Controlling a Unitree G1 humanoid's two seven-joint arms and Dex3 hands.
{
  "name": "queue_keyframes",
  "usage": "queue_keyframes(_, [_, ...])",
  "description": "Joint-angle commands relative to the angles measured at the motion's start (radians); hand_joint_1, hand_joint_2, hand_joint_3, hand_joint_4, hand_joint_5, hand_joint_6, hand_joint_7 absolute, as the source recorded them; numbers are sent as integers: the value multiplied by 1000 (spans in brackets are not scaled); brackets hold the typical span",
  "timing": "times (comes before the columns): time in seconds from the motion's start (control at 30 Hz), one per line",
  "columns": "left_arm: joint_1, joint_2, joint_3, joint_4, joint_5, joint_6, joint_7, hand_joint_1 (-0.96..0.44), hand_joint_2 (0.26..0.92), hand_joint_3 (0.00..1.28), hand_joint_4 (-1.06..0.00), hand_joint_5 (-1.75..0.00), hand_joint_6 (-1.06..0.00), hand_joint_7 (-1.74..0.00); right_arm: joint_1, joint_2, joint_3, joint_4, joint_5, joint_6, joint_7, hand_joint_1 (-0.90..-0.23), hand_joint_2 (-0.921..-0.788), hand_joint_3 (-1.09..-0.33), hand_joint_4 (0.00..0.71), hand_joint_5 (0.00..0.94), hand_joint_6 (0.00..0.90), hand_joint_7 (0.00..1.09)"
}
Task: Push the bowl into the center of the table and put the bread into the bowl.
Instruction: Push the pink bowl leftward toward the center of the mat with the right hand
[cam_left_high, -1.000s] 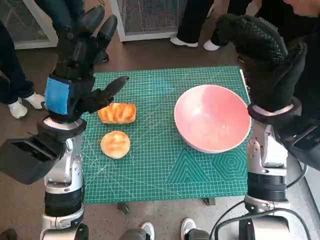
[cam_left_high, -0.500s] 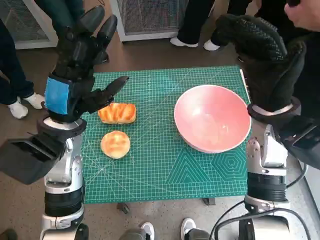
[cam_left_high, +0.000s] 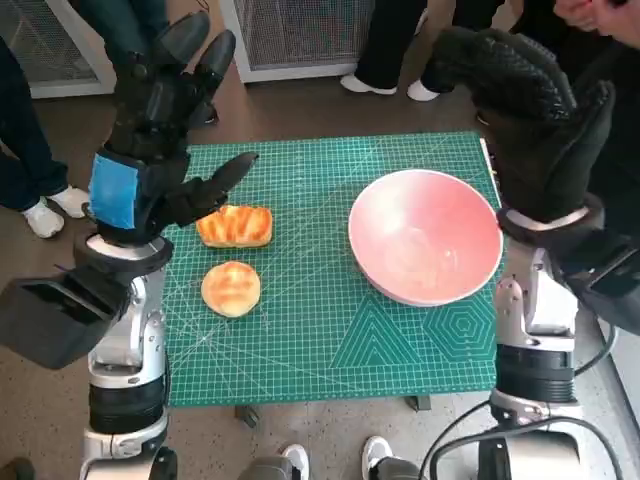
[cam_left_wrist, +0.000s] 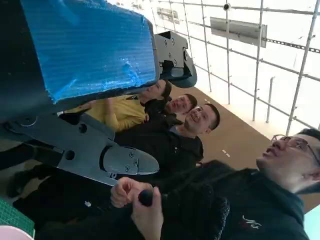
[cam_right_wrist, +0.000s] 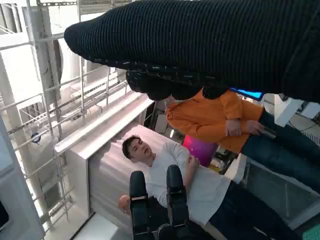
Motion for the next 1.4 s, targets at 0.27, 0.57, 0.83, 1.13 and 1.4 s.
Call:
queue_keyframes(0.27, [20, -8, -6, -25, -3, 14, 7, -246, 921, 251, -323, 0, -78, -573, -92, -108, -116, 461, -58, -119, -95, -639, -921, -768, 300, 0, 206, 404])
queue_keyframes(0.57, [28, -12, -9, -29, 0, 16, 13, -225, 921, 260, -321, 0, -51, -612, -143, -158, -120, 720, -133, -108, -226, -633, -921, -792, 302, 3, 224, 356])
queue_keyframes(0.83, [33, -13, -11, -35, 2, 14, 16, -216, 921, 264, -322, -1, -39, -620, -145, -174, -119, 828, -164, -54, -285, -605, -921, -826, 297, 0, 215, 363])
queue_keyframes(1.13, [39, -8, -6, -39, -3, 15, 16, -221, 921, 261, -323, -1, -29, -621, -119, -171, -119, 887, -202, 19, -360, -547, -921, -864, 335, 17, 237, 391])
queue_keyframes(1.4, [49, -3, 1, -57, -11, 31, 16, -222, 921, 259, -323, -1, -29, -620, -87, -146, -117, 907, -220, 72, -391, -554, -921, -852, 350, 9, 278, 352])
